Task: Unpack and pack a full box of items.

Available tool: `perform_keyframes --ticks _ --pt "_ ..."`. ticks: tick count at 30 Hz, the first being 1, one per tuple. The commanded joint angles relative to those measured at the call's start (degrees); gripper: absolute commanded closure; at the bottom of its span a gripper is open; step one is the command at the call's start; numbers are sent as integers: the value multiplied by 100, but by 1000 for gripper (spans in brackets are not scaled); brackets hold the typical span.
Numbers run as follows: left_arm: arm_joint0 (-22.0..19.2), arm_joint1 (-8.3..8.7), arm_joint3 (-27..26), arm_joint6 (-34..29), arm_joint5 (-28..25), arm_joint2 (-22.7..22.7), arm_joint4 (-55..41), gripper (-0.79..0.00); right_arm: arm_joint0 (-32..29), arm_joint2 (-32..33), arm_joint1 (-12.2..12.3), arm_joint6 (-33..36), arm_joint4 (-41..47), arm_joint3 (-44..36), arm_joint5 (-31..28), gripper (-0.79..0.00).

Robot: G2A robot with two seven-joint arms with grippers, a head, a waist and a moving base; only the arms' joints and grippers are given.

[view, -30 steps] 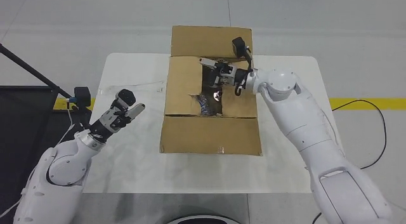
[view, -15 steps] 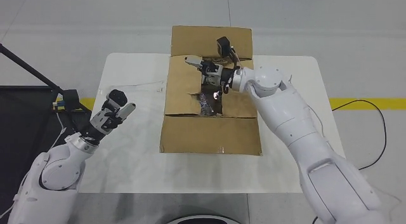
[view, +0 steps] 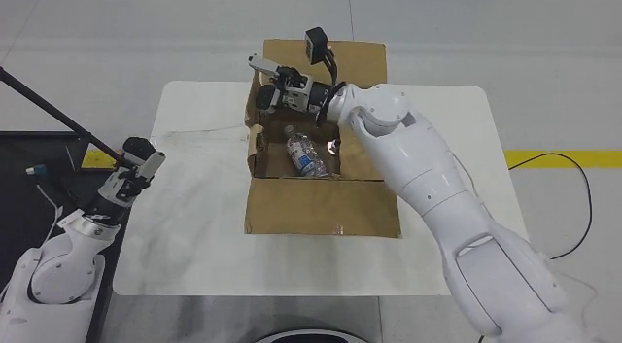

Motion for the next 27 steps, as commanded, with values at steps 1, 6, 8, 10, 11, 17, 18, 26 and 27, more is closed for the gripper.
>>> perform_keyframes --ticks 1,6,8,10,11,17,18,26,27 --pt "114 -8 4 120 -1 -129 -50 -785 36 -164 -134 -133 -6 67 -41 -785" --pt "373 -38 0 380 -40 -359 -246 -785 163 -651 -490 -726 -409 451 -92 -785" --pt "452 -46 -22 403 -84 -419 -354 -785 187 -814 -627 -894 -556 603 -100 -785" --pt "509 -53 -49 416 -101 -478 -398 -785 210 -925 -747 -938 -629 762 -116 -785" --pt "529 -57 -62 416 -106 -498 -420 -785 229 -966 -800 -953 -664 857 -123 -785" --pt "522 -71 -112 316 -92 -511 -445 -785 355 -1026 -1029 -977 -751 1325 -311 -785" --pt "503 -73 -114 284 -82 -494 -444 -785 374 -1024 -1052 -949 -766 1391 -350 -785" --pt "332 -85 -92 185 5 -465 -483 -785 449 -1009 -1187 -861 -984 1768 -488 -785" --pt "315 -86 -93 167 13 -462 -477 -785 458 -983 -1194 -848 -975 1792 -536 -785"
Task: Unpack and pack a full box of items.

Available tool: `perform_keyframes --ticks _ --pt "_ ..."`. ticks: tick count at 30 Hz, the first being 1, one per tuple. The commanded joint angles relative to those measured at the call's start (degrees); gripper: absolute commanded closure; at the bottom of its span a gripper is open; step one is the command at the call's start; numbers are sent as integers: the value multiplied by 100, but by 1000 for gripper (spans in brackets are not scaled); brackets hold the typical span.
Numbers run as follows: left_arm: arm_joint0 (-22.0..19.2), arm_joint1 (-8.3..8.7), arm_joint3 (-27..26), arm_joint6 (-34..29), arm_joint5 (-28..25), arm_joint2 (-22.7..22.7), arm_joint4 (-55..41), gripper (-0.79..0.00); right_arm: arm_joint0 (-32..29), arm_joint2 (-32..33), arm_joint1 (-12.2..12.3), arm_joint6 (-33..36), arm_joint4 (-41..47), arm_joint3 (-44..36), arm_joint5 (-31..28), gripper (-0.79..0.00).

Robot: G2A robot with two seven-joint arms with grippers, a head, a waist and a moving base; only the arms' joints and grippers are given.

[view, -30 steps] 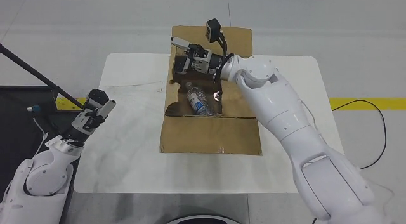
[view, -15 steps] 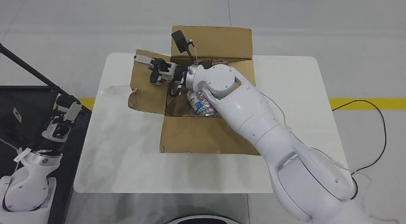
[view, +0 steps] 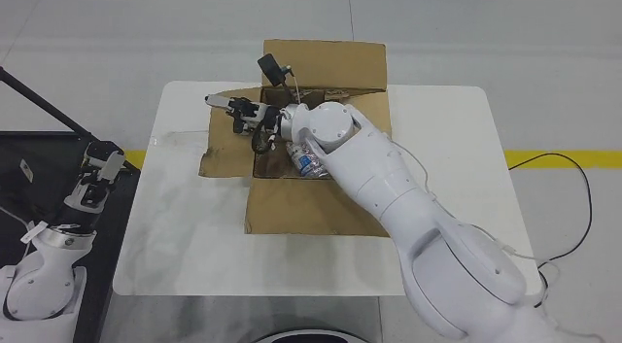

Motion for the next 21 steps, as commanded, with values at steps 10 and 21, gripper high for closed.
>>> perform_keyframes --ticks 10,21 --pt "-119 -13 -221 -90 34 -60 -81 -785 119 427 79 23 106 145 -904 -785" --pt "-560 30 -1044 -761 330 64 -261 -785 53 1250 776 416 103 245 -2768 -785"
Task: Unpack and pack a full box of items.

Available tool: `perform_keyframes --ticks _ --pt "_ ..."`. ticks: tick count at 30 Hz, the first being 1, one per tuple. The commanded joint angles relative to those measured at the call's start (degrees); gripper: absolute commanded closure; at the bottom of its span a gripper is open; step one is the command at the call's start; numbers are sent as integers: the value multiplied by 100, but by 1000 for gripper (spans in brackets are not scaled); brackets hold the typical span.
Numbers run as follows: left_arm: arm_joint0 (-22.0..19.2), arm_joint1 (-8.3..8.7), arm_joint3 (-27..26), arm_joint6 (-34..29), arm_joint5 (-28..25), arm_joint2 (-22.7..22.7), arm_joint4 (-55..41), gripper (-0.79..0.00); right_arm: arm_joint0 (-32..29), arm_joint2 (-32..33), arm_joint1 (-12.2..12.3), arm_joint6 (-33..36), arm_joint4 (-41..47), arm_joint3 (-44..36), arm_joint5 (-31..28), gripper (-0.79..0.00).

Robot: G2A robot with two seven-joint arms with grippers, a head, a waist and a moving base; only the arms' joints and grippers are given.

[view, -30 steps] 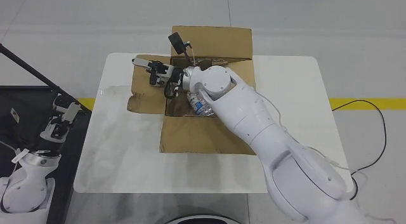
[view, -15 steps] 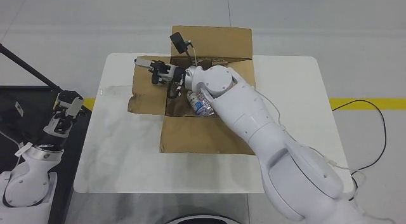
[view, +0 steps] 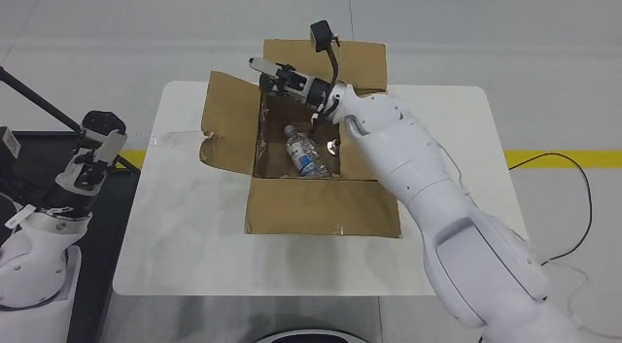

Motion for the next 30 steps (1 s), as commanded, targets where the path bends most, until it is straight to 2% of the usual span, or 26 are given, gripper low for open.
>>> perform_keyframes --ticks 1,7,12,14,17,22,25,27,30 --pt "-190 14 -93 -222 80 161 -59 -785 -78 199 175 29 27 -41 -313 -785" --pt "-912 56 -298 -1073 472 895 -125 -785 -530 830 715 -180 -23 -592 -904 -785" --pt "-1613 53 -220 -1625 928 1747 110 -785 -1310 1585 1259 -357 -377 -1843 -936 -785" --pt "-1878 35 -129 -1741 1111 2107 233 -785 -1806 1978 1482 -449 -679 -2685 -696 -785" --pt "-2216 -5 6 -1883 1358 2657 402 -785 -2729 2651 1775 -635 -1267 -4230 -38 -785" --pt "-2661 -81 153 -2070 1705 3432 622 -785 -4142 3572 2061 -773 -2054 -6407 1115 -785" --pt "-2842 -117 232 -2199 1914 3738 691 -785 -4612 3865 2139 -734 -2203 -7035 1544 -785" --pt "-2842 -117 232 -2199 1914 3738 691 -785 -4739 3955 2162 -737 -2139 -7153 1756 -785" --pt "-2842 -117 232 -2199 1914 3738 691 -785 -4739 3955 2162 -737 -2139 -7153 1756 -785"
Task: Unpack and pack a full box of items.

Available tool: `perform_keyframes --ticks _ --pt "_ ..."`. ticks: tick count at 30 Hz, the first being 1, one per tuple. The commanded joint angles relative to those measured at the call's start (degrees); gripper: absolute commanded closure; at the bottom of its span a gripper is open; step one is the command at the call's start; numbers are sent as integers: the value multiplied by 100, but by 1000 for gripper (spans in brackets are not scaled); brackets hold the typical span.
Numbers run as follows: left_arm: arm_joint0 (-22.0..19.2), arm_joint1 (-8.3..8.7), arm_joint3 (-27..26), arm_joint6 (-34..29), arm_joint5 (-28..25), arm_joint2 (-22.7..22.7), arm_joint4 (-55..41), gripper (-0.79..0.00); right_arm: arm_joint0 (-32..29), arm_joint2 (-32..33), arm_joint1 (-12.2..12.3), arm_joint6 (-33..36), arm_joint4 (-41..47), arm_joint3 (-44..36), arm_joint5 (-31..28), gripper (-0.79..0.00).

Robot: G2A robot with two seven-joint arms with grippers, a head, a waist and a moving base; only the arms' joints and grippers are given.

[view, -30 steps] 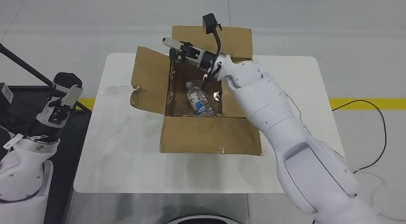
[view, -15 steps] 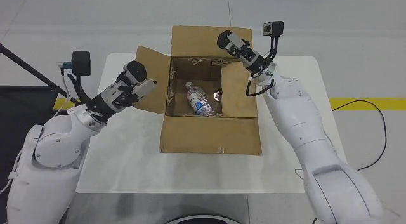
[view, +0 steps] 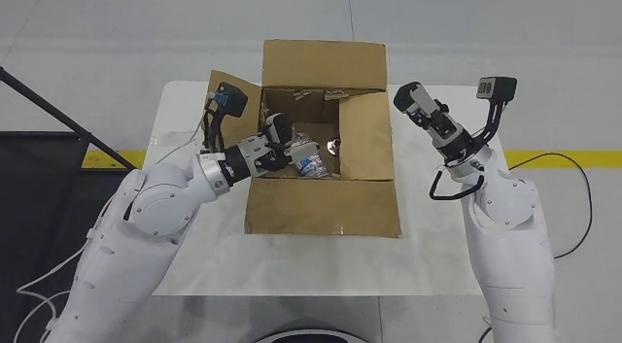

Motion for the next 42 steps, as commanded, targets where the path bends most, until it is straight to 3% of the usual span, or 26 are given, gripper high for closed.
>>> perform_keyframes --ticks 1,7,11,18,25,29,42 --pt "0 0 -1 1 -1 -1 -1 -785 8 -5 -1 -1 -3 9 -21 -785" --pt "0 0 -1 1 -1 -1 -1 -785 8 -5 -1 -1 -3 9 -21 -785" --pt "20 -28 64 -249 228 263 -245 -785 -17 -12 -2 -44 12 -15 -10 -785" --pt "-945 -248 866 -596 1393 1140 -1015 -785 -44 73 45 -71 138 -19 -138 -785" --pt "-1843 -534 2153 -731 1967 1925 -1635 -785 -140 299 114 -65 279 94 -247 -785" --pt "-2115 -690 2681 -587 1959 2257 -1830 -785 -226 448 154 -128 296 88 -262 -785" --pt "-2662 -1138 3729 -304 1657 2959 -2287 -785 -551 745 255 -321 395 -64 -294 -785"
